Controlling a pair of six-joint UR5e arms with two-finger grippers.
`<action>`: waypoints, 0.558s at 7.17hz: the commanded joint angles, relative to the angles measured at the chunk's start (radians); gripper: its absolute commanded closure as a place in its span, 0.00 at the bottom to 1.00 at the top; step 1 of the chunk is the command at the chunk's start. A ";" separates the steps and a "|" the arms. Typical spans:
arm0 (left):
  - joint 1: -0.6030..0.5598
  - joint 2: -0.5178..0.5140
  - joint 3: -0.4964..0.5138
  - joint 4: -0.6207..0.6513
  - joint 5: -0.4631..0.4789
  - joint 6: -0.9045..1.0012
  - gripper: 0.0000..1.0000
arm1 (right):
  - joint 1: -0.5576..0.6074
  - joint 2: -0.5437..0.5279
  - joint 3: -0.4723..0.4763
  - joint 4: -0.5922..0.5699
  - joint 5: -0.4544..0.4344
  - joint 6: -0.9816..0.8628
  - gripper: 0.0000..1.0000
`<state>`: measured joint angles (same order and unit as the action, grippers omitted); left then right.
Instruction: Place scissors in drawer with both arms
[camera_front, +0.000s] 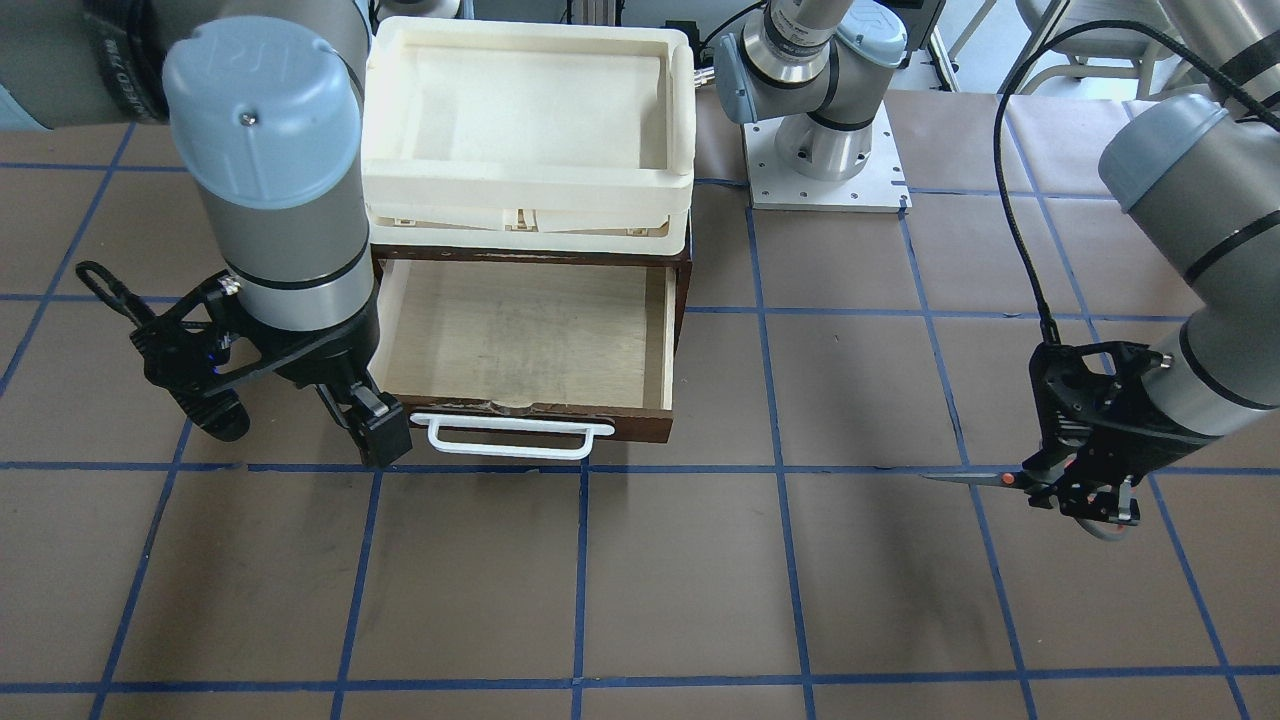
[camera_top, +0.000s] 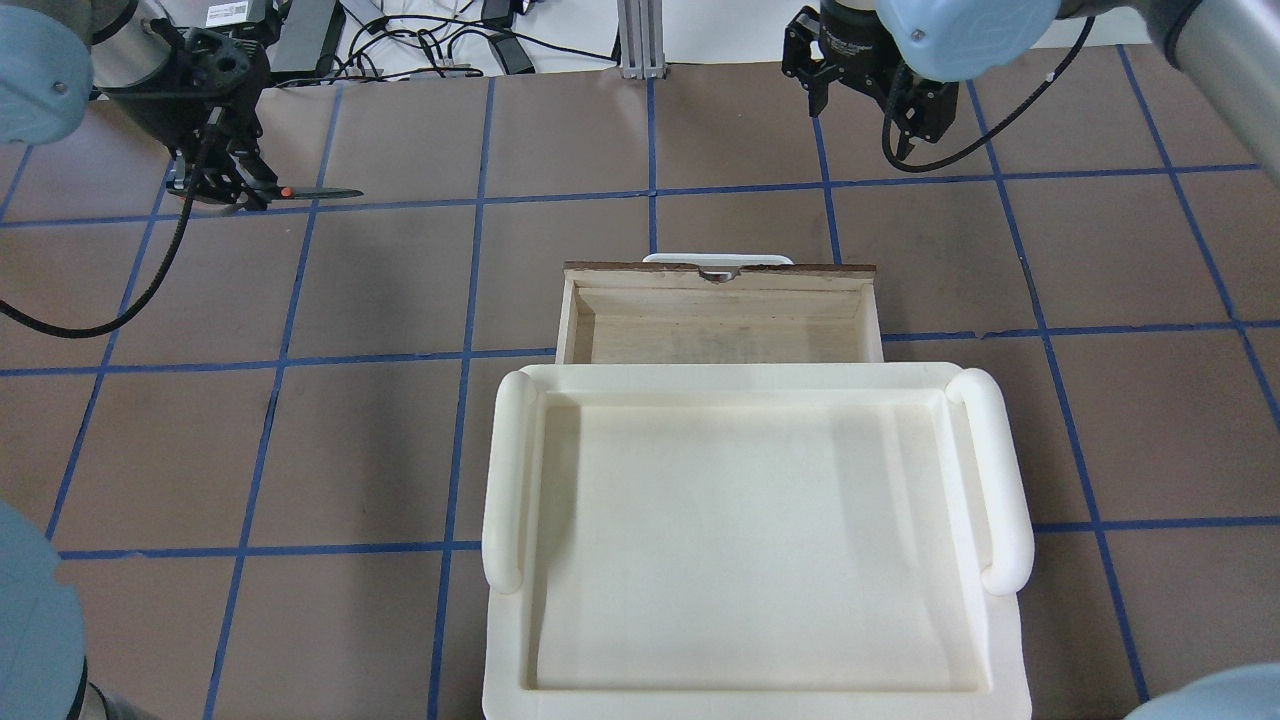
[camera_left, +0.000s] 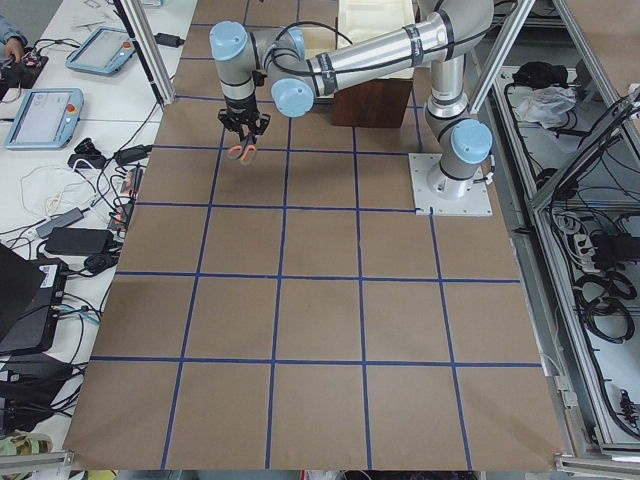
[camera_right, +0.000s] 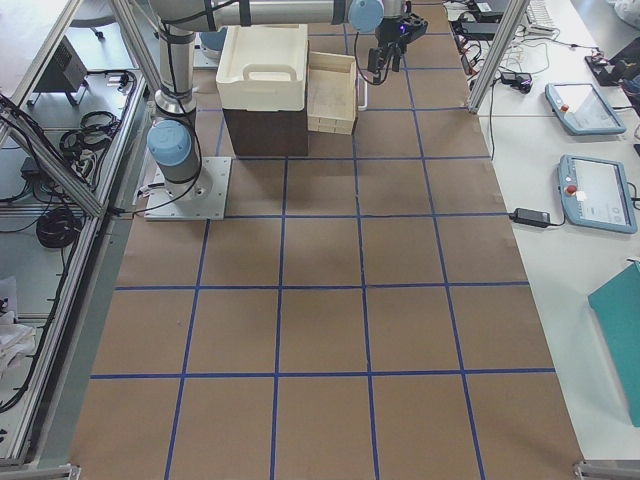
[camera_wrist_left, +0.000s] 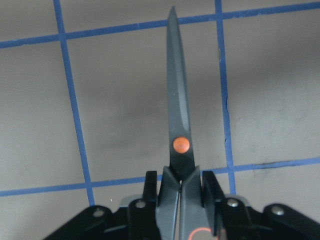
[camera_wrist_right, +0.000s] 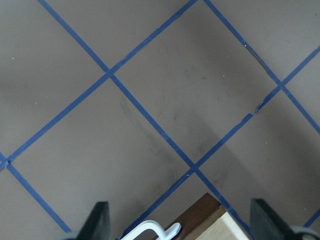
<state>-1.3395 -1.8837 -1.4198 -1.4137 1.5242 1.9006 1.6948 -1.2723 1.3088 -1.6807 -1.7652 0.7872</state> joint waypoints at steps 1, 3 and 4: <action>-0.128 0.060 0.001 -0.083 -0.004 -0.151 1.00 | -0.062 -0.047 0.003 0.004 0.004 -0.279 0.00; -0.269 0.072 -0.011 -0.100 -0.007 -0.249 1.00 | -0.119 -0.116 0.007 0.056 0.050 -0.327 0.00; -0.338 0.071 -0.010 -0.100 -0.031 -0.382 1.00 | -0.177 -0.148 0.009 0.123 0.043 -0.333 0.00</action>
<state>-1.5930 -1.8154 -1.4276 -1.5082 1.5116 1.6442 1.5758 -1.3812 1.3151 -1.6188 -1.7302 0.4722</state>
